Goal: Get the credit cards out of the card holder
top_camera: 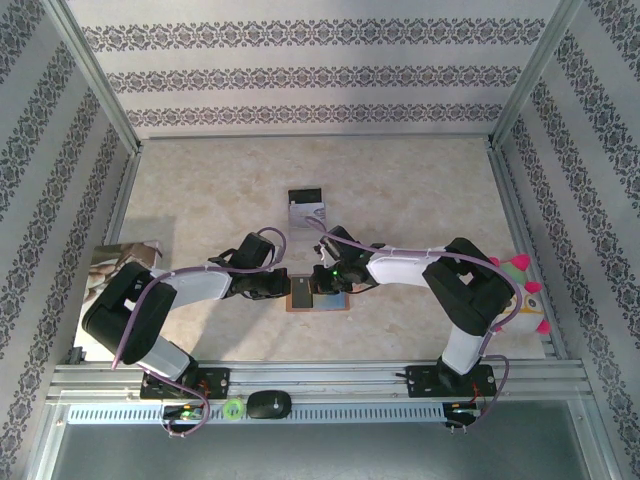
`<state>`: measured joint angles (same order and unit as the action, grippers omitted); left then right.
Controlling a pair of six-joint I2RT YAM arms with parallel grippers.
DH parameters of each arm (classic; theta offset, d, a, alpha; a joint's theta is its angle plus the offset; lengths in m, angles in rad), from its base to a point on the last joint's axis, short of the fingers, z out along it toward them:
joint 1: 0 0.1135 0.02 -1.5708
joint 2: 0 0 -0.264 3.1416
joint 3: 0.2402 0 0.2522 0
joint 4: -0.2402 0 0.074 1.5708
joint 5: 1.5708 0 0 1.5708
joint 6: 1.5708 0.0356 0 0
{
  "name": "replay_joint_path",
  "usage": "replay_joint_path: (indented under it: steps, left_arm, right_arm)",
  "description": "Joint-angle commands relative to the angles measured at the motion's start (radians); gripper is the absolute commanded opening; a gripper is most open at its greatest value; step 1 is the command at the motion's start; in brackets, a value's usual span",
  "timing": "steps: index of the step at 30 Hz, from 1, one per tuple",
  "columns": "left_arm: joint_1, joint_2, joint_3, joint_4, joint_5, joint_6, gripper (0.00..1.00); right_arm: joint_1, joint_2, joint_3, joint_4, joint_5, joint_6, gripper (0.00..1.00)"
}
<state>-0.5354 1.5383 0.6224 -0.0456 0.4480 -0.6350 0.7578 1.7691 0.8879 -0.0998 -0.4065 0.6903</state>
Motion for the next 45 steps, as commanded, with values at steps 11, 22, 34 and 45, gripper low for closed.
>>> replay_joint_path:
  steps: [11, 22, 34, 45]
  left_arm:
    - [-0.006, 0.054, -0.041, -0.001, 0.004, 0.008, 0.00]
    - [-0.003, 0.040, -0.045, -0.002, 0.008, 0.006, 0.00]
    - [-0.026, -0.122, 0.032, -0.018, 0.018, 0.002, 0.15]
    - [-0.070, 0.040, 0.049, 0.063, 0.058, -0.037, 0.05]
  right_arm:
    - [-0.008, -0.109, -0.070, -0.142, 0.232, 0.012, 0.00]
    - [0.004, -0.165, -0.047, -0.107, 0.134, -0.027, 0.20]
    - [0.019, -0.213, -0.027, -0.133, 0.165, -0.076, 0.22]
    - [0.018, -0.222, -0.047, -0.112, 0.118, -0.090, 0.26]
